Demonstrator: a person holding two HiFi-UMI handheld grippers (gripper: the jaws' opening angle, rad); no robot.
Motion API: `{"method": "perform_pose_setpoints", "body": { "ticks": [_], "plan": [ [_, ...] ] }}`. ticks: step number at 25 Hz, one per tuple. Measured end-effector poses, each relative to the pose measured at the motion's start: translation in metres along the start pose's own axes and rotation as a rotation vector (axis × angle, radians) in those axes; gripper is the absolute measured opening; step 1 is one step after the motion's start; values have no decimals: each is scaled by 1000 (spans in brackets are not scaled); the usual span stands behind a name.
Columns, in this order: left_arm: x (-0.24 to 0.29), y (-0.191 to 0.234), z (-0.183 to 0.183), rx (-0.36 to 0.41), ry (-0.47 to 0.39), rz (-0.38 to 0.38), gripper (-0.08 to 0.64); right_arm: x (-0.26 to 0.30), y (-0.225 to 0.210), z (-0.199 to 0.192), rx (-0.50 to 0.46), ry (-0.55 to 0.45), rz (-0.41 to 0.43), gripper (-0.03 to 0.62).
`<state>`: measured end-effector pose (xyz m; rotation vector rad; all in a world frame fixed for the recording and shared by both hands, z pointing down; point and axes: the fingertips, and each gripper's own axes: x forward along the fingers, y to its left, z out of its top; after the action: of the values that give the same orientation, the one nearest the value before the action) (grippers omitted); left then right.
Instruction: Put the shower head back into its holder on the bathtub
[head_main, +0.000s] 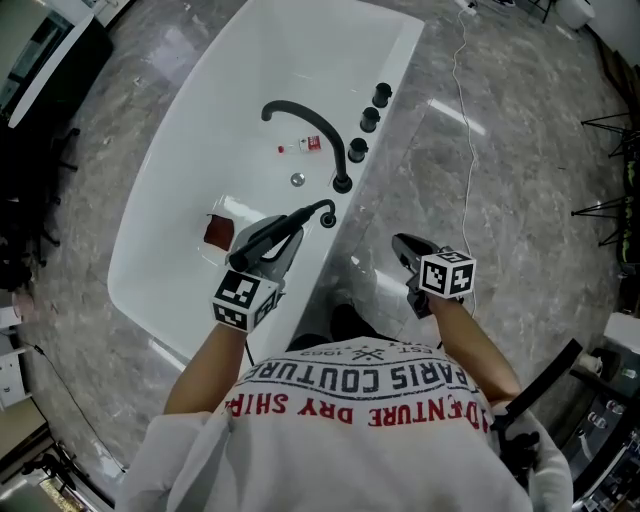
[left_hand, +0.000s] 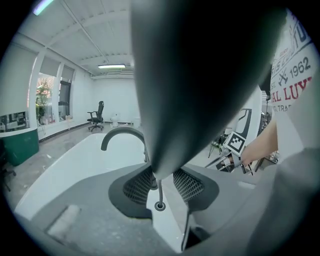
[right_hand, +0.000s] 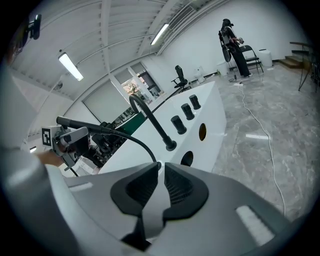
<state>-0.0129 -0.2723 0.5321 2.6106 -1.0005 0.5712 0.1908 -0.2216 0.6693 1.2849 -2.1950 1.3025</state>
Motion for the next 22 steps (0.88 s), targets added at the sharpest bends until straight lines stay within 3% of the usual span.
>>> {"method": "perform_pose_setpoints", "body": {
  "ticks": [5, 10, 13, 22],
  "plan": [
    [-18, 2, -6, 31, 47, -10, 135, 9, 12, 4, -21, 12, 20, 38],
    [-19, -4, -37, 6, 109, -18, 135, 19, 22, -3, -28, 27, 41, 38],
    [-1, -3, -54, 17, 131, -18, 135, 20, 25, -8, -28, 34, 50, 38],
    [68, 1, -94, -71, 201, -31, 135, 6, 6, -27, 26, 26, 22, 38]
  ]
}}
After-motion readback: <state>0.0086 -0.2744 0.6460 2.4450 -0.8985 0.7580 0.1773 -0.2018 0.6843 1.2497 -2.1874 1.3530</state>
